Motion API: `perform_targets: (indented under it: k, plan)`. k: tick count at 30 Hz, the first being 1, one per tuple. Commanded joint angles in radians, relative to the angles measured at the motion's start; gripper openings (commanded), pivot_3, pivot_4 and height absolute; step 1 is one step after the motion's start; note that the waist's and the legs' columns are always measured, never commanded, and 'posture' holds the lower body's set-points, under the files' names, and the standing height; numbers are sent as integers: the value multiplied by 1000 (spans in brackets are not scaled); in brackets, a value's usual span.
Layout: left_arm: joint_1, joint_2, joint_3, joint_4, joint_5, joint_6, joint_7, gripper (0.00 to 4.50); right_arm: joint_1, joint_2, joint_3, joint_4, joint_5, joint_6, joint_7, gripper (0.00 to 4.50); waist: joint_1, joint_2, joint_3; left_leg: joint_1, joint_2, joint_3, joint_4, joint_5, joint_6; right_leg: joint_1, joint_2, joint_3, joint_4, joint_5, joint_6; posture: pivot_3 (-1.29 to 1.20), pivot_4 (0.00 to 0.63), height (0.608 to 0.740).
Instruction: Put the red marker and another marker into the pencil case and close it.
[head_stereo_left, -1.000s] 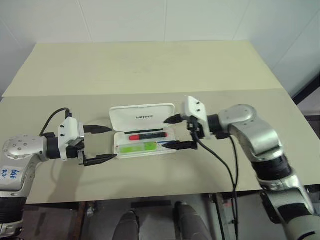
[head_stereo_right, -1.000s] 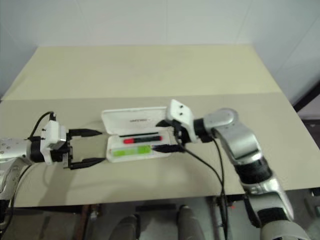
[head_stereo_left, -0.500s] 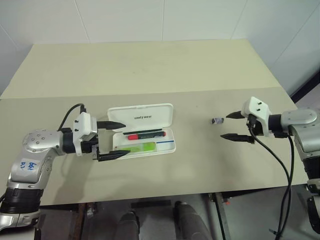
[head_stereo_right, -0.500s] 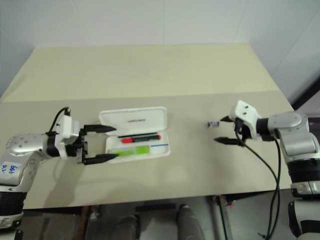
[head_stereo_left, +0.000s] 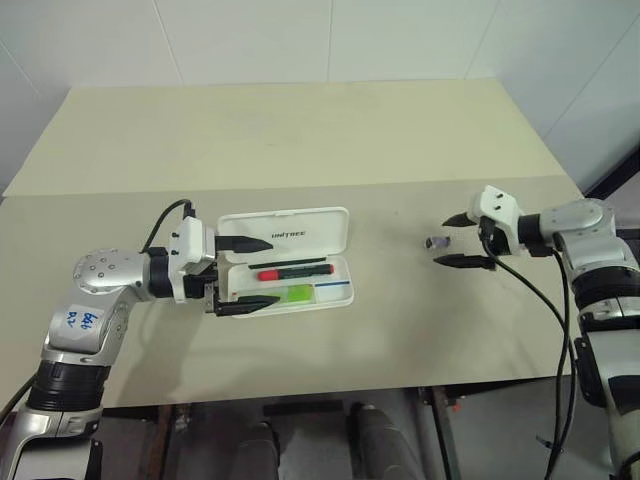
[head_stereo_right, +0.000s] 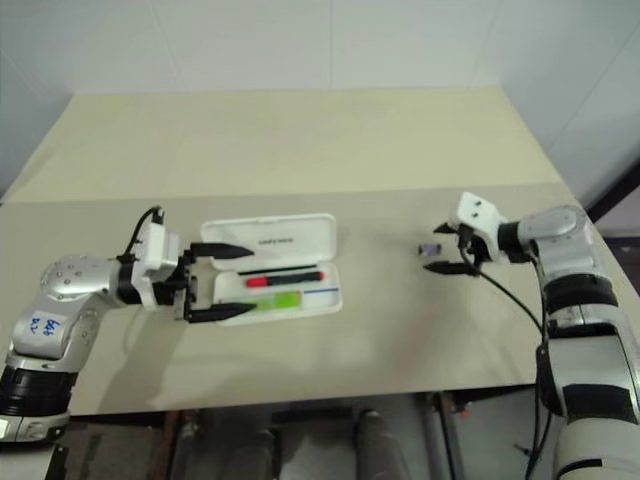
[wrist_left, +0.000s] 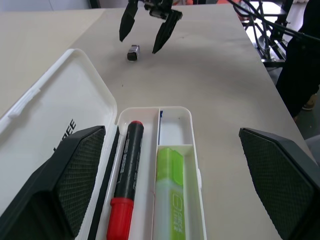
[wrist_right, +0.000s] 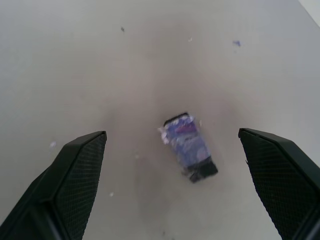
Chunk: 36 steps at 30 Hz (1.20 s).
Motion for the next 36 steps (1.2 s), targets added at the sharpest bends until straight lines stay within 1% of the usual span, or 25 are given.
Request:
perform_targets:
  k: [1, 4, 5, 6, 7, 13, 15, 16, 17, 22, 24, 32, 36]
  plan:
    - [-3, 5, 16, -40, -10, 1, 11, 4500, -32, -2, -1, 61, -27, -41, -11, 4461, 1, 0, 0, 0, 0, 0, 0, 0, 0, 0, 0, 0, 0, 0, 0, 0, 150, 740]
    - [4, 9, 25, -50, -11, 4, 20, 4500, -50, 4, 2, 113, -54, -53, -15, 4461, 0, 0, 0, 0, 0, 0, 0, 0, 0, 0, 0, 0, 0, 0, 0, 0, 150, 740]
    - [5, 10, 27, -52, -12, 5, 22, 4500, -54, 7, 2, 126, -62, -57, -19, 4070, 0, 0, 0, 0, 0, 0, 0, 0, 0, 0, 0, 0, 0, 0, 0, 0, 150, 740]
    - [5, 10, 28, -54, -12, 5, 24, 4500, -58, 8, 2, 138, -71, -59, -24, 3845, -1, 0, 0, 0, 0, 0, 0, 0, 0, 0, 0, 0, 0, 0, 0, 0, 150, 740]
    - [6, 10, 28, -57, -13, 6, 26, 4500, -59, 8, 6, 149, -83, -65, -26, 3512, -1, 0, 0, 0, 0, 0, 0, 0, 0, 0, 0, 0, 1, 0, 0, 0, 150, 740]
    - [6, 10, 33, -69, -14, 10, 36, 4500, -66, 16, -5, 187, -109, -76, -50, 1409, -2, 0, 0, 1, 0, 0, 3, 0, 0, 2, 0, 0, 2, 0, 0, 0, 150, 740]
    - [6, 10, 33, -70, -15, 10, 37, 4500, -68, 19, -8, 190, -109, -78, -48, 645, -2, 0, 0, 1, 0, 0, 5, 0, 0, 3, 0, 0, 2, 1, 1, 0, 150, 740]
    - [5, 9, 33, -70, -14, 10, 38, 4500, -69, 21, -8, 190, -110, -78, -47, 317, -3, 0, 0, 1, 0, 0, 6, 0, 0, 3, 0, 0, 3, 1, 1, 0, 150, 740]
    - [4, 9, 32, -69, -14, 10, 39, 4500, -69, 23, -9, 190, -110, -77, -47, 91, -3, 0, 0, 1, 0, 0, 7, 0, 0, 4, 0, 0, 3, 1, 1, 0, 150, 740]
    - [-3, 0, 24, -66, -14, 7, 43, 4500, -65, 36, -5, 181, -123, -74, -84, 73, -5, 0, 0, 2, -1, 0, 8, 0, -1, 4, 0, 1, 4, 2, 1, 0, 150, 740]
    - [-6, -2, 22, -64, -13, 6, 43, 4500, -63, 37, -9, 178, -119, -67, -76, 73, -6, 0, 0, 3, -1, 0, 8, 1, -1, 4, 0, 1, 4, 2, 1, 0, 150, 740]
    - [-7, -10, 19, -59, -9, 0, 43, 4500, -54, 15, -25, 112, -90, -61, -3, 73, -6, 0, 0, 3, -1, 0, 7, 1, -1, 4, 0, 1, 5, 2, 1, 0, 150, 740]
    - [-3, -12, 19, -56, -9, -2, 42, 4500, -39, 8, -53, 5, -33, -22, 68, 73, -5, 0, 0, 3, -1, 0, 6, 1, -1, 3, 0, 1, 5, 2, 1, 0, 150, 740]
